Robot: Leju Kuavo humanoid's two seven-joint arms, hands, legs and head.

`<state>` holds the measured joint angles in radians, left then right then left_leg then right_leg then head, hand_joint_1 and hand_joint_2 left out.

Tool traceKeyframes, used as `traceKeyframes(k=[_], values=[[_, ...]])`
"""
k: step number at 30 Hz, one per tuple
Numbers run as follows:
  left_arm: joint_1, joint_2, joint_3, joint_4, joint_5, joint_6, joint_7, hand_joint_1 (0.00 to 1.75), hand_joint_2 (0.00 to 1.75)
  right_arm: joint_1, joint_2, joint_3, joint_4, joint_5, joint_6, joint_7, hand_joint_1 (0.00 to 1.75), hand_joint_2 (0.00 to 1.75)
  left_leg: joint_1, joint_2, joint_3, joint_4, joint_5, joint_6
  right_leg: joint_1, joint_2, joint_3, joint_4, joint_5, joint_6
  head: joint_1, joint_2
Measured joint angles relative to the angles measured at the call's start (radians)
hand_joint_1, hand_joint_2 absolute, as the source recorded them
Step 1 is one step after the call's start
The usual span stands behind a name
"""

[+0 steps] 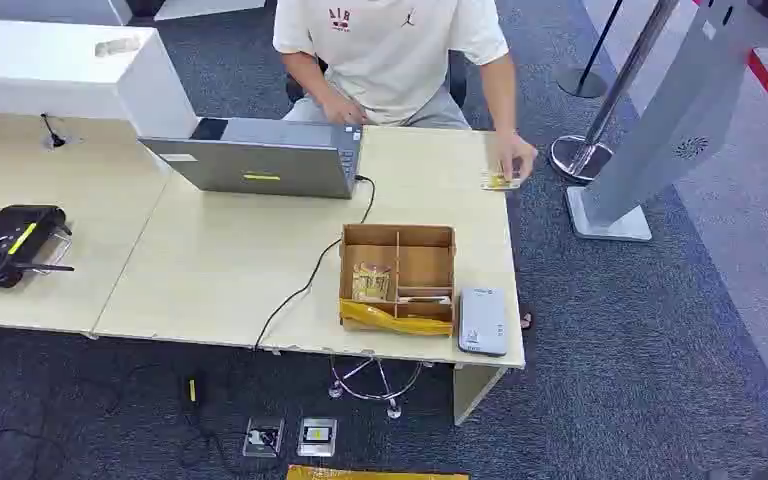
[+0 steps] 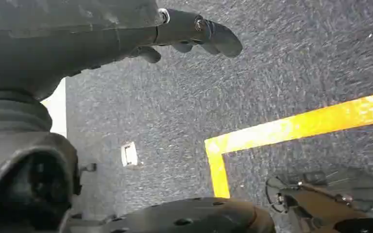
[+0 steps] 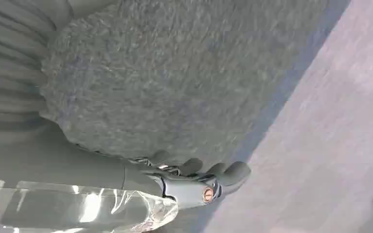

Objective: Pass the card to the sensor for recognition and then transmit it.

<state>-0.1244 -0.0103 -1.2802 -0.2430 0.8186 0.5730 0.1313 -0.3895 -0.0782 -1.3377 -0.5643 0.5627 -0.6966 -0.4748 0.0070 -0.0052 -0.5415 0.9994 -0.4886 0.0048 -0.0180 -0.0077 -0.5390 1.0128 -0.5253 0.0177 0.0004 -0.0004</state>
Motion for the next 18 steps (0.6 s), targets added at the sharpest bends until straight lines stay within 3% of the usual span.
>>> traceKeyframes(k=[3, 8, 15, 18], values=[[0.002, 0.002, 0.0, 0.0, 0.011, 0.014, -0.038, 0.0, 0.0, 0.042, 0.016, 0.183, -0.208, -0.002, -0.002, 0.091, 0.0, 1.75, -0.001, 0.003, -0.002, -0.001, 0.0, 0.0, -0.001, 0.004, -0.002, 0.001, 0.0, 0.0, -0.001, 0.0], [-0.019, 0.002, 0.001, -0.004, 0.005, 0.031, -0.072, 0.0, 0.0, 0.057, 0.057, 0.443, -0.481, 0.06, -0.002, 0.099, 0.0, 1.75, 0.0, 0.006, 0.0, -0.001, 0.001, -0.001, 0.0, 0.007, -0.001, 0.001, 0.001, 0.0, -0.002, 0.0], [-0.13, 0.035, 0.013, -0.056, -0.101, 0.031, 0.03, 0.0, 0.0, 0.057, 0.103, 0.767, -0.705, 0.141, -0.001, 0.163, 0.0, 1.75, 0.001, -0.005, -0.002, -0.001, 0.007, -0.001, 0.001, -0.004, -0.001, 0.002, 0.003, -0.002, -0.001, 0.0], [-0.176, 0.052, 0.029, -0.086, -0.192, 0.023, 0.09, 0.0, 0.0, 0.057, 0.107, 0.894, -0.752, 0.247, -0.001, 0.207, 0.0, 1.75, 0.001, -0.005, -0.003, -0.001, 0.008, -0.001, 0.001, -0.004, -0.001, 0.002, 0.004, -0.001, 0.0, 0.0]])
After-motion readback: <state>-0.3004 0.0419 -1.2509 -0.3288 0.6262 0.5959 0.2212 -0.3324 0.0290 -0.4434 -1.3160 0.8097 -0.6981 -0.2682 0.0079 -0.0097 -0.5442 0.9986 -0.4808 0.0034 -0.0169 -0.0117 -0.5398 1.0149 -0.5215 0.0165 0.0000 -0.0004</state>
